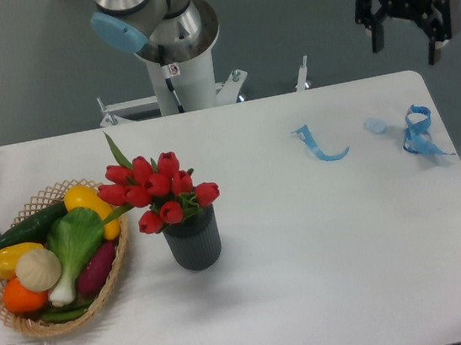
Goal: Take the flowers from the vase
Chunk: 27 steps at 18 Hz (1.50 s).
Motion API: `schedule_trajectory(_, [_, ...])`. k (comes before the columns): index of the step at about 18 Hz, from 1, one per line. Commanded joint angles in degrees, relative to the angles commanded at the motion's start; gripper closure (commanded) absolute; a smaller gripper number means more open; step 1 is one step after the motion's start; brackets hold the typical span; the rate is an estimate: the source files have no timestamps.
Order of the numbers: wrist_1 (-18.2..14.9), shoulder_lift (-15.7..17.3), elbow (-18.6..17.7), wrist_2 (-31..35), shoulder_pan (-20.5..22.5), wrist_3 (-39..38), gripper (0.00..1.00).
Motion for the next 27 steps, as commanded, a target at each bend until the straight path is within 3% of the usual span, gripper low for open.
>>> schedule_trajectory(9, [0.09,0.09,-0.7,0.0,-0.09,0.0,0.0])
schedule_trajectory(14, [3.69,0.17,-2.28,-0.17,-1.05,-6.66,0.0])
schedule_trajectory(19, [7.82,1.14,-6.32,-2.46,-1.05,-10.1,0.0])
schedule_trajectory(27, [8.43,1.93,-8.43,-7.82,-1.05,-15.47,0.0])
